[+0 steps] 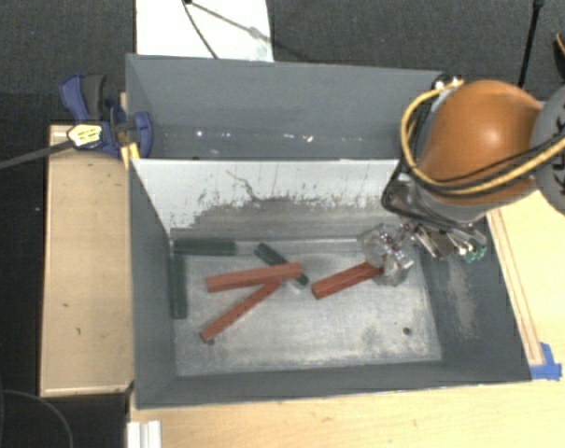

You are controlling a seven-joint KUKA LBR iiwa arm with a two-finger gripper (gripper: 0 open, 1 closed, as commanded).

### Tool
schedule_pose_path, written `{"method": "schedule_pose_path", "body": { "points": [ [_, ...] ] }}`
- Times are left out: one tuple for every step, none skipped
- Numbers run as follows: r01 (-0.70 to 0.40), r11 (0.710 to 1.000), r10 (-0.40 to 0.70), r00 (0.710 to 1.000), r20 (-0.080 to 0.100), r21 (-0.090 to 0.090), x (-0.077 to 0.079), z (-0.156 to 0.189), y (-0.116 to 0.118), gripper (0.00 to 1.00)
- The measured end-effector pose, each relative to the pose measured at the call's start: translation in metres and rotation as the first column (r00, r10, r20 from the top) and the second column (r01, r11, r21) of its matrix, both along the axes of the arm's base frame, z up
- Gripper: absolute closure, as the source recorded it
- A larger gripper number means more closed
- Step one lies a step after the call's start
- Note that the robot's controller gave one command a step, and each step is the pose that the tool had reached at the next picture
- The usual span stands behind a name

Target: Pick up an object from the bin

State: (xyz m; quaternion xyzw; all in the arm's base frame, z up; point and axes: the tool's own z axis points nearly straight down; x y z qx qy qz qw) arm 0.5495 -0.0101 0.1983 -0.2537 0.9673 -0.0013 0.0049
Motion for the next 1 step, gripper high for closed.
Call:
{"method": "schedule_pose_path", "body": {
  "points": [
    [-0.376, 0.926, 0.376, 0.926, -0.001, -0.002, -0.0124, 0.0834, 0.0184, 1.00]
  ]
}}
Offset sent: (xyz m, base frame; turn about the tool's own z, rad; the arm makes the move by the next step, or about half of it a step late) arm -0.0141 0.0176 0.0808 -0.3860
